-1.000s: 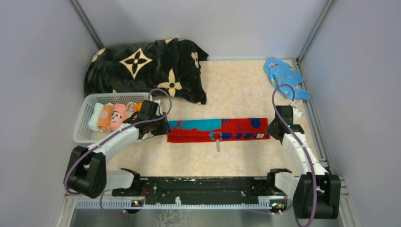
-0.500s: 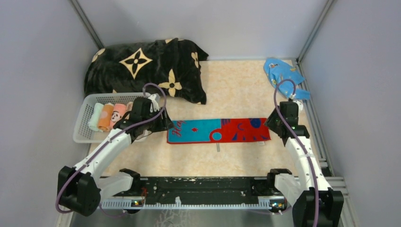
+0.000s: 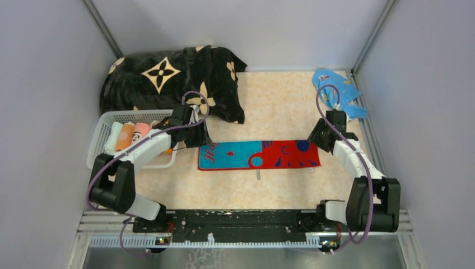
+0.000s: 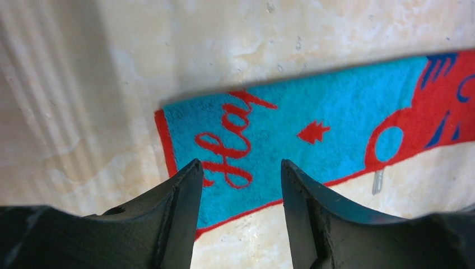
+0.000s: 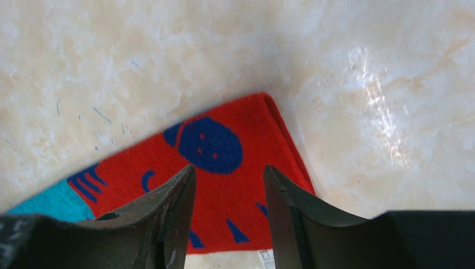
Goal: Roll the towels
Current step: Fold the towel at the center of the board.
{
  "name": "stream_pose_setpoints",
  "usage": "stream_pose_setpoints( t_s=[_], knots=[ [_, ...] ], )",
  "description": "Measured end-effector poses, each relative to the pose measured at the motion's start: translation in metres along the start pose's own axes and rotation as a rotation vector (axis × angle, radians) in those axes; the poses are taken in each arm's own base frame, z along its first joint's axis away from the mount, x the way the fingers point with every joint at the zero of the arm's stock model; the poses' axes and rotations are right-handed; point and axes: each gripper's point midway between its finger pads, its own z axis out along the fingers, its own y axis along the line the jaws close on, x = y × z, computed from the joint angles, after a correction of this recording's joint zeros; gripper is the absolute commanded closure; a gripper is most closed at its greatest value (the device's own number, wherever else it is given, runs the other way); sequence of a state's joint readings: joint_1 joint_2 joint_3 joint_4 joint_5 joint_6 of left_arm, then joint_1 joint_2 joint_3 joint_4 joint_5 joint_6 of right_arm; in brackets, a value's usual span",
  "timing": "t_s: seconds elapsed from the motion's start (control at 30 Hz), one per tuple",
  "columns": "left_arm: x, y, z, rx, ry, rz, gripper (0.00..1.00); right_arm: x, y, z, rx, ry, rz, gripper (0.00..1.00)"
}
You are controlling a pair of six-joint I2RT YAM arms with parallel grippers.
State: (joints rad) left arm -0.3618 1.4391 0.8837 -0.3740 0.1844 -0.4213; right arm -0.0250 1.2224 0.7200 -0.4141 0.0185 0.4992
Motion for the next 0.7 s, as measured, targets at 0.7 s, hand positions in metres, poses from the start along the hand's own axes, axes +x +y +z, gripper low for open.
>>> stream_pose_setpoints(
  t_s=[0.7],
  knots=[
    [-0.023,0.045,0.023,-0.052,-0.007,-0.101,0.47,-0.043,-0.027,0.049,-0.045,-0.041,0.249,0.54]
  ],
)
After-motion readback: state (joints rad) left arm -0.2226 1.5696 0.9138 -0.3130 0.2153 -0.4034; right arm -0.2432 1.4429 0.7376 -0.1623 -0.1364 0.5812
